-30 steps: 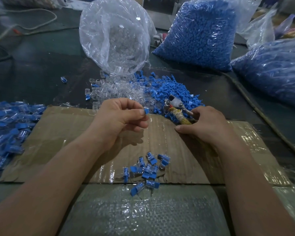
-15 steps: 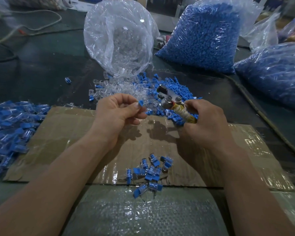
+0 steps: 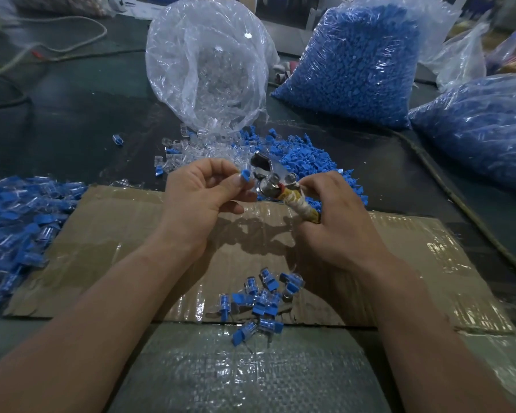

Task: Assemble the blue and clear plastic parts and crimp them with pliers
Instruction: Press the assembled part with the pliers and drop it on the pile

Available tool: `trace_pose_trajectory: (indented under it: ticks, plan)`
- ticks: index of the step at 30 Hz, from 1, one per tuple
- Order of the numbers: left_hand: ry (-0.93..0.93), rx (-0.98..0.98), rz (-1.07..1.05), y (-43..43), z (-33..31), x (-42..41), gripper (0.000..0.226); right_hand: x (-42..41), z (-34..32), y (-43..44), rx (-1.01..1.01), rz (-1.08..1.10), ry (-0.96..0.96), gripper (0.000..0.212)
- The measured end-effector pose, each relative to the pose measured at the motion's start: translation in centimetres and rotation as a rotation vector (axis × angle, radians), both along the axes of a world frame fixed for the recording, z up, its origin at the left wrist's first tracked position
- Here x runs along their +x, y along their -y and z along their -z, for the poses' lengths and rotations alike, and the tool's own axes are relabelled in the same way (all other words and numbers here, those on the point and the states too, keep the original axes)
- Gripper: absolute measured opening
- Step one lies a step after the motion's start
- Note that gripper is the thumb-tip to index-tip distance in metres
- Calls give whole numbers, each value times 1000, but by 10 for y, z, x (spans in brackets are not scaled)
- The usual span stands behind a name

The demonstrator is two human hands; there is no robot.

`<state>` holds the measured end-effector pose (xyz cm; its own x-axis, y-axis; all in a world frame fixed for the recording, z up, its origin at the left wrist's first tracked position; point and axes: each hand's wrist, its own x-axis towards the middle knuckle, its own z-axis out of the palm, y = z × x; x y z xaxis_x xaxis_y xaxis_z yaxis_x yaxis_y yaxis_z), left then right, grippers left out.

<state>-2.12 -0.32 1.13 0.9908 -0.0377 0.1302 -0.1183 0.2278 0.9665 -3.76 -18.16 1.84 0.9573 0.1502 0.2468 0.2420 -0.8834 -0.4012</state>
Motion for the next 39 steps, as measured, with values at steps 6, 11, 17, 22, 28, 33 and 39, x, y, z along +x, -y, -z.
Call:
trace_pose_trajectory:
  ticks: [6,11,17,22,28,33,39]
  plan:
    - [20,21,6,0,1,0,10,-1,-1,-3,-4,-7,-39,34]
    - [18,21,-7,1,1,-1,9,-1,0,-4,-13,-16,-70,35]
    - [37,80,-21,1,0,-1,13,-2,0,-4,-28,-21,-71,36]
    - [72,132,-39,1,0,-2,15,-1,0,-4,-36,-27,-74,36]
    - [90,183,-47,2,1,-1,18,0,0,-1,-46,-28,-82,33]
    - [57,110,-2,2,2,0,18,0,0,0,-61,-35,-75,31]
    - [94,134,-7,3,3,-2,18,1,-1,-2,-75,-43,-61,24]
